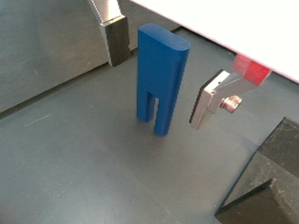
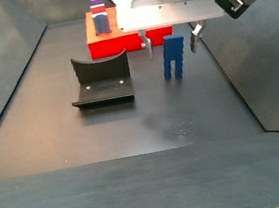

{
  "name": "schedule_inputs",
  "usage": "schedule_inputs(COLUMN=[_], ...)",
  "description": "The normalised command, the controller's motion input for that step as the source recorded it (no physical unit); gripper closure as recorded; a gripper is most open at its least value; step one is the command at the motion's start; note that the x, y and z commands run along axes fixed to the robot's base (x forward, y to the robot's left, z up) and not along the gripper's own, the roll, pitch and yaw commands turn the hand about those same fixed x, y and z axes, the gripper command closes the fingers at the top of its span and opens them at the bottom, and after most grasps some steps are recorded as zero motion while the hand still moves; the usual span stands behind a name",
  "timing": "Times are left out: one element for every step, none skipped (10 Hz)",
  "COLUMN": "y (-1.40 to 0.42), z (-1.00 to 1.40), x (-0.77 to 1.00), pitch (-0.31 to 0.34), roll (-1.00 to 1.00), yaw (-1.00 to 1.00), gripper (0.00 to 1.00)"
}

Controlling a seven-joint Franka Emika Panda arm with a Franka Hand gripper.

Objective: Pick up the square-circle object. Move up. Place the square-circle object on the fixture. Regrasp the square-circle object. Rotate the square-circle object. Move to above the board. Insert the square-circle object.
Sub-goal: Rotate the square-circle object.

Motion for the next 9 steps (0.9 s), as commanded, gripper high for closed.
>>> schedule_inputs(y=[0.01,0.01,0.01,0.01,0.01,0.01,0.01,0.01,0.01], z=[0.00,0.00,0.00,0.00,0.00,0.00,0.00,0.00,0.00], x=[0.00,0.00,0.00,0.00,0.00,0.00,0.00,0.00,0.00], pitch=[0.000,0.000,0.000,0.000,0.000,0.000,0.000,0.000,0.000], roll=[-0.22,-0.22,-0.22,-0.22,-0.22,-0.22,-0.22,-0.22,-0.22], yaw=[0.00,0.00,0.00,0.00,0.00,0.00,0.00,0.00,0.00], gripper=[0.00,0.00,0.00,0.00,0.00,0.00,0.00,0.00,0.00])
